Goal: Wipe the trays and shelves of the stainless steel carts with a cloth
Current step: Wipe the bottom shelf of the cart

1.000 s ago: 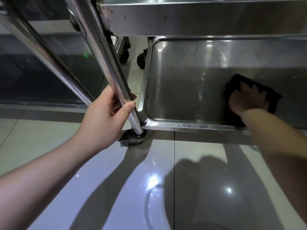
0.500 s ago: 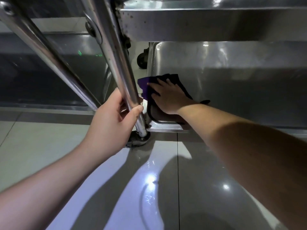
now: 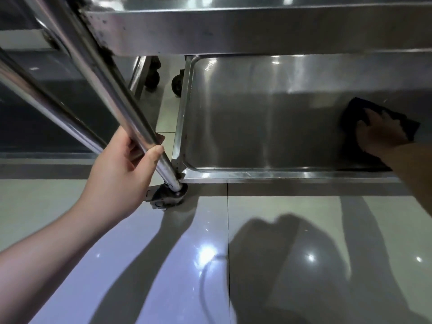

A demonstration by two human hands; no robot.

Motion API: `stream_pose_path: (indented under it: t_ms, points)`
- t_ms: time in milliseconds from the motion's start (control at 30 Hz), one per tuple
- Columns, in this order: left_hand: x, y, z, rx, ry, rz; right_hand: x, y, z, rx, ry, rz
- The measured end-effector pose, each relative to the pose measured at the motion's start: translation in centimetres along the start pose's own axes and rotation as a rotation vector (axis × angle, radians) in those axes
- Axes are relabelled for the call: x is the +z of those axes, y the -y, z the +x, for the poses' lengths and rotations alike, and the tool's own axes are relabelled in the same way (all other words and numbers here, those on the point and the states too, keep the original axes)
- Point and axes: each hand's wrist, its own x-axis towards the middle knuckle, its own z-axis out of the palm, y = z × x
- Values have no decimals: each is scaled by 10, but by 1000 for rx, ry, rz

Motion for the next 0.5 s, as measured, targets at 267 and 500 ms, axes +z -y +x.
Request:
stream_pose_path:
  t_ms: [267,500]
  points:
    - [3,-8,-1,-70,-34,87,53,119,-86,-371,117,-109]
    - [9,-16,-3,-109,-74,95,66,171,-165,-698,360,-24]
